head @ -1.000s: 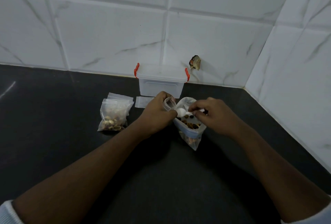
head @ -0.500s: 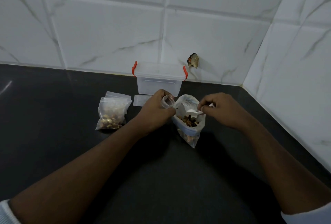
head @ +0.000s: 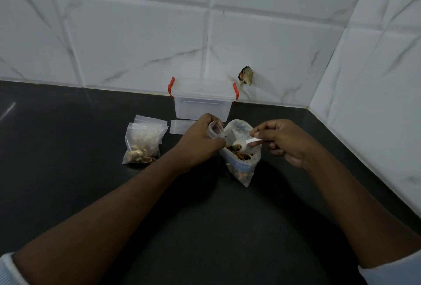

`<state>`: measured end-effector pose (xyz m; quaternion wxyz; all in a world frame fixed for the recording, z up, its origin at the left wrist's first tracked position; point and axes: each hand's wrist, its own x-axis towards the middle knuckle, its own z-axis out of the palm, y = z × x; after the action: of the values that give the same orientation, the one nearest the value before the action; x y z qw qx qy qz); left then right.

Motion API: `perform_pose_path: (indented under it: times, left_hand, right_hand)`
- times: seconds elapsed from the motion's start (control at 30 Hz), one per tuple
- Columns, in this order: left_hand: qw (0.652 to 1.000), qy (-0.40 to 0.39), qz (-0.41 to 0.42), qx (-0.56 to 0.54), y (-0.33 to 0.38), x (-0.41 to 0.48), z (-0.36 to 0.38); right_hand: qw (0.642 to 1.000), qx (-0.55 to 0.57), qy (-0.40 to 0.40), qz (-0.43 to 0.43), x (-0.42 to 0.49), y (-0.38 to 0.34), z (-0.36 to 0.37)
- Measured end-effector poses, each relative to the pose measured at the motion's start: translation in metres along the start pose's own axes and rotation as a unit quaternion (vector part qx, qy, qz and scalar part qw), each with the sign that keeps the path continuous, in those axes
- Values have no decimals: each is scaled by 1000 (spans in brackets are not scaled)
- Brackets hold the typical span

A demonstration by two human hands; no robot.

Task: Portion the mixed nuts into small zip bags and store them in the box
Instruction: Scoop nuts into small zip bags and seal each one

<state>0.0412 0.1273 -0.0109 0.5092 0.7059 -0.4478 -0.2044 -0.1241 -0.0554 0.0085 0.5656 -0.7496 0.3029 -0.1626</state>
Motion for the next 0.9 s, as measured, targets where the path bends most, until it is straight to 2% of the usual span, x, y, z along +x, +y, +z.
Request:
perform_pose_path:
  times: [0.2,0.43,0.53,0.7,0.8,0.9]
  left_hand:
    - [1000,0,5,-1,0,-1,1]
    - [1000,-2,8,-1,0,-2,1]
    - [1000,-8,10,-1,-1,-1,1]
    - [1000,-1,8,5,-2,-1,0]
    - [1000,5,4,1,-2,1,0]
    - [1000,5,-7,4,-1,1,-1]
  right_hand:
    - [994,106,-16,-11,0,-2,-4]
    - [975,182,-39,-124,-12,-14,16]
    - [977,129,-43,-163,-16,-15,25]
    - [969,-63,-53,-234,-20,-14,28]
    - [959,-81,-51,-265,-18,-16,27]
    - [953,-108,13,-282,-17,-16,21]
